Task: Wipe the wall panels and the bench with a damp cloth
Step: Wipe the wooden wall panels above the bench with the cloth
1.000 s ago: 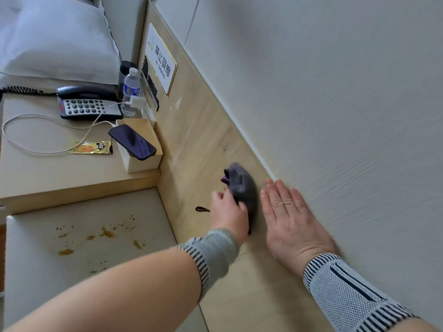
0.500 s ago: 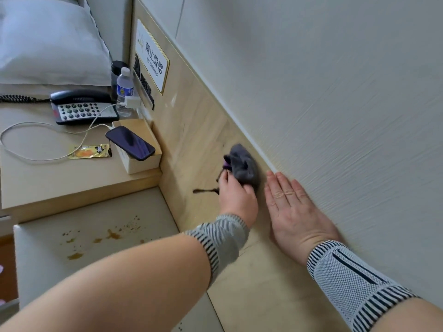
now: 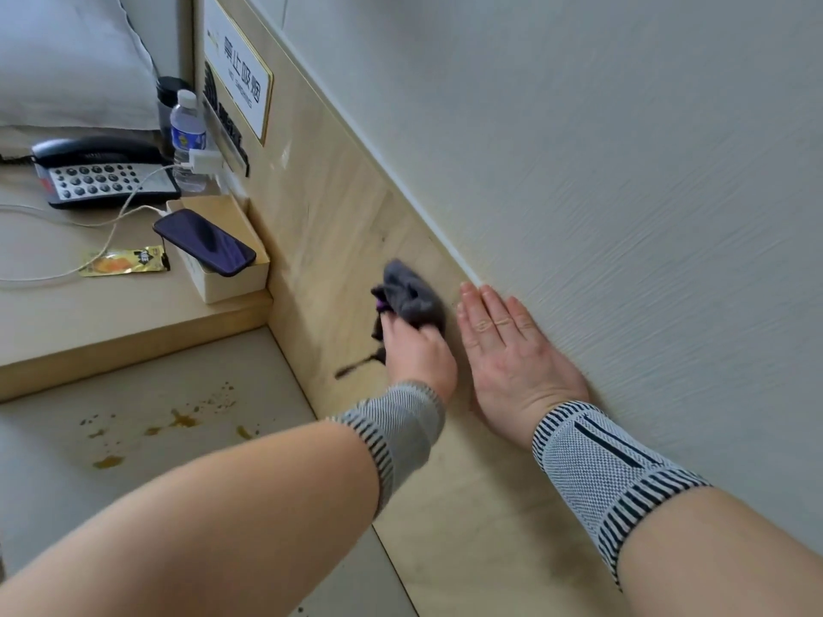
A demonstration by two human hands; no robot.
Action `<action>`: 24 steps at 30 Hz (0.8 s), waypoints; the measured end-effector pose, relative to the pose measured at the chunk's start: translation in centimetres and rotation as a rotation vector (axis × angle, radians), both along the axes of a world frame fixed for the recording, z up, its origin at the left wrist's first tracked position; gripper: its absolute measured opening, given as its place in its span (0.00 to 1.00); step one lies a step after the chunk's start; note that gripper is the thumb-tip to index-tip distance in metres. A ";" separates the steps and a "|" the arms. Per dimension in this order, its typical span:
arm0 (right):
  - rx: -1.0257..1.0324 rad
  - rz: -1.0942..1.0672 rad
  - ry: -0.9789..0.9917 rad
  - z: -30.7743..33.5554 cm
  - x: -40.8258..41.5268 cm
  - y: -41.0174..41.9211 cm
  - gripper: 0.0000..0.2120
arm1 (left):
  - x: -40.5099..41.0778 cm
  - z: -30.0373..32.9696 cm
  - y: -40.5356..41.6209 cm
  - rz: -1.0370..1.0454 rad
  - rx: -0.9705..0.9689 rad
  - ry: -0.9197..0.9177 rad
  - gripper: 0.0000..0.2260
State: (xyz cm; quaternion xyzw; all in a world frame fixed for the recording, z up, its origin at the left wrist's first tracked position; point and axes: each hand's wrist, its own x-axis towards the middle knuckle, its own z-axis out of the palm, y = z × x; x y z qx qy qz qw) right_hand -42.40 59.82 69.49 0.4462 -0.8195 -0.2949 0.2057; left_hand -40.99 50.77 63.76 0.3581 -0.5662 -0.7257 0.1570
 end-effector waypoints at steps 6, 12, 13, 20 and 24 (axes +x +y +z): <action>0.134 -0.098 -0.032 0.2 0.3 0.3 0.28 | -3.2 -0.4 -3.0 0.023 -0.013 -0.089 0.27; 0.164 -0.167 -0.110 1.7 1.2 -0.6 0.27 | -1.4 -1.2 -1.1 -0.002 -0.092 0.026 0.25; 0.173 -0.163 -0.105 1.9 1.4 -0.6 0.27 | -0.4 -1.6 0.2 -0.049 -0.109 0.070 0.26; 0.182 -0.154 -0.130 2.3 1.6 -0.5 0.30 | -3.2 -1.2 -2.7 -0.022 -0.094 -0.043 0.26; 0.156 -0.151 -0.145 2.2 1.5 -0.7 0.29 | -2.8 -1.6 -2.7 -0.030 -0.102 -0.064 0.24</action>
